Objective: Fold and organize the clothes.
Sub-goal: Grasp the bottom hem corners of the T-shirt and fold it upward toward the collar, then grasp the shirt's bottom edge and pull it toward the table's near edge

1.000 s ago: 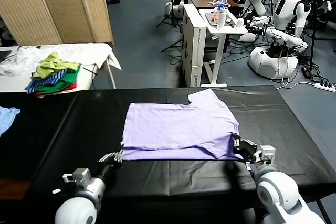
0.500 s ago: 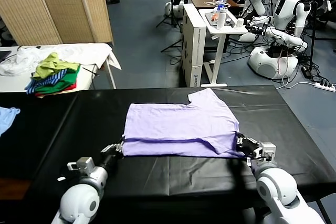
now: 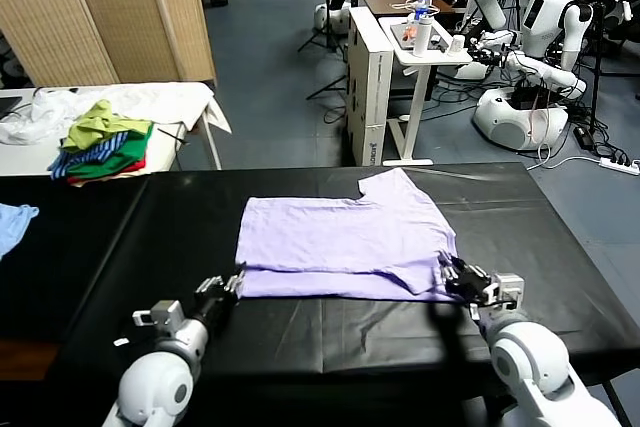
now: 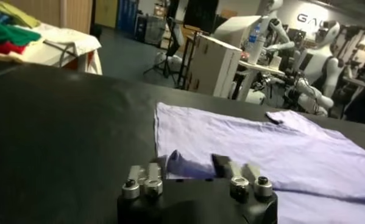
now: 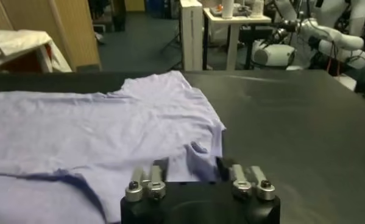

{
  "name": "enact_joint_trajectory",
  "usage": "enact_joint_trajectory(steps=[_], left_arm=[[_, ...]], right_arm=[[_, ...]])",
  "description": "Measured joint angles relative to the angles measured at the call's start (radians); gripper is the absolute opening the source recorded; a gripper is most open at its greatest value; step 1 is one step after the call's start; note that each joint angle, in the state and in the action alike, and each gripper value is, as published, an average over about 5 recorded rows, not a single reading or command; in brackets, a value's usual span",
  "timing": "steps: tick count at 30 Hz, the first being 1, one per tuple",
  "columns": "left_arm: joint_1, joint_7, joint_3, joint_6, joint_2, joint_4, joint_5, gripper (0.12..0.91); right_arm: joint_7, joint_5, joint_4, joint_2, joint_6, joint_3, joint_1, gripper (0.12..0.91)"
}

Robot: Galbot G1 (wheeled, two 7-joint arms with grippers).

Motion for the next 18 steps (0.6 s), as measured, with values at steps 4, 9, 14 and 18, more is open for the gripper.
enact_joint_trajectory(steps=[4, 9, 14, 18], left_arm=[[0.041, 0.001, 0.003, 0.000, -0.014, -0.011, 0.011, 0.901], [0.056, -0.003, 0.001, -0.002, -0.021, -0.005, 0.010, 0.907], [0.061, -0.005, -0.002, -0.002, -0.020, -0.002, 0.007, 0.907], [0.068, -0.006, -0.004, -0.002, -0.020, -0.002, 0.006, 0.823]], right_arm=[[-0.004, -0.005, 0.001, 0.000, 0.002, 0.004, -0.019, 0.907], [-0.005, -0.010, -0.001, 0.000, 0.004, 0.004, -0.024, 0.858], [-0.012, -0.019, -0.010, 0.003, 0.006, -0.001, -0.031, 0.692], [-0.017, -0.023, -0.013, 0.005, 0.008, -0.001, -0.033, 0.502]])
